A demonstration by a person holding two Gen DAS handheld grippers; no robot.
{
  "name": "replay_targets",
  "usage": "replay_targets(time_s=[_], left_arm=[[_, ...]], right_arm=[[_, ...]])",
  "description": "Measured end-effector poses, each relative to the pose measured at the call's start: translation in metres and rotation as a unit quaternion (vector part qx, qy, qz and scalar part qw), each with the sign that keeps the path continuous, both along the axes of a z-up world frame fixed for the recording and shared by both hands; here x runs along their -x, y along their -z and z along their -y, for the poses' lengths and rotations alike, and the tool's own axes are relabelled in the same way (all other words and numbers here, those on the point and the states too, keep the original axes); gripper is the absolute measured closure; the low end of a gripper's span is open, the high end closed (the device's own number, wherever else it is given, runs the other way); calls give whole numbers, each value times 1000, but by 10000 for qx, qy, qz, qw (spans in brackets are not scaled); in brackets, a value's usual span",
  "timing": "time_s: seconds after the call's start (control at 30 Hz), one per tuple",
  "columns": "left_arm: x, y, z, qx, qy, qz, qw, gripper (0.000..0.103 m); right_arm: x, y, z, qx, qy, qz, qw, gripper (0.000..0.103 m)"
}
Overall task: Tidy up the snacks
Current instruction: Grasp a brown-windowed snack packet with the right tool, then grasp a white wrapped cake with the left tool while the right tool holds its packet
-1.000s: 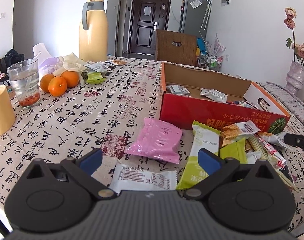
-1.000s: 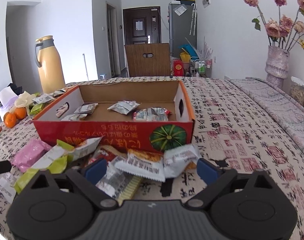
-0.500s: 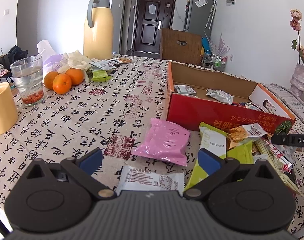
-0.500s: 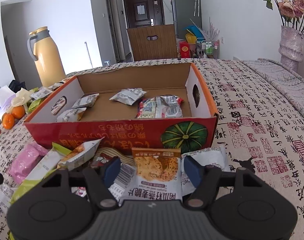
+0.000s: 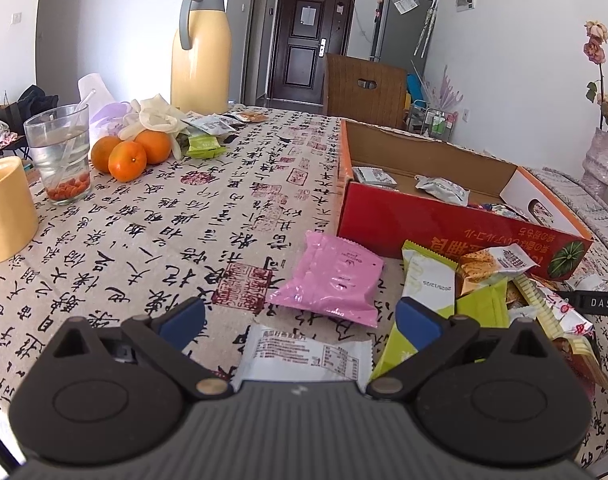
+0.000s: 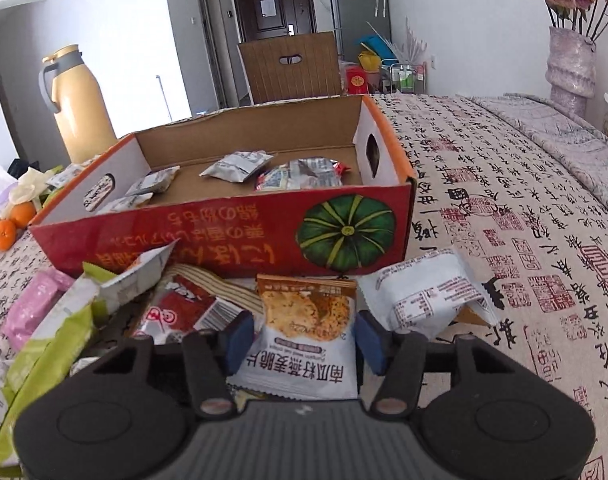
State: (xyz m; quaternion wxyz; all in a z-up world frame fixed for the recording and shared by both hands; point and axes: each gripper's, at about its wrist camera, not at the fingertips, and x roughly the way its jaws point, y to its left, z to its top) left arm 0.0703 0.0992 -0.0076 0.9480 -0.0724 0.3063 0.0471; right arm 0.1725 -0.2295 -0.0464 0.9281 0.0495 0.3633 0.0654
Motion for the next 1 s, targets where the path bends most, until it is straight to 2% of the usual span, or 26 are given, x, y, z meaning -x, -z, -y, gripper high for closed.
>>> replay_targets(time_s=[0.1,0.2,0.43,0.6,0.83,1.0], left_arm=[[0,-1,-1,-3,-16,-5,10000,0],[1,-2,-1,-33,-39,-16,10000,0],[0,-1,-5,-127,-120,-119,9998,0],[-2,5,-4,-296,-88,-377,9988,0],[2,18,6,-542,50,-639,9965,0],[1,22,7,-493,98,-738,9960,0]], right_arm=[[3,0,0,75,-73,37,9999,59],[7,-2,3,48,-66,129,9999,62],[36,-17,11,47,5,591,9982,62],[63,-30,19,82,90,954,9954,62],[82,-32,31,-10,249,998,9947,62],[87,-28,35,-55,284,961,9950,62]])
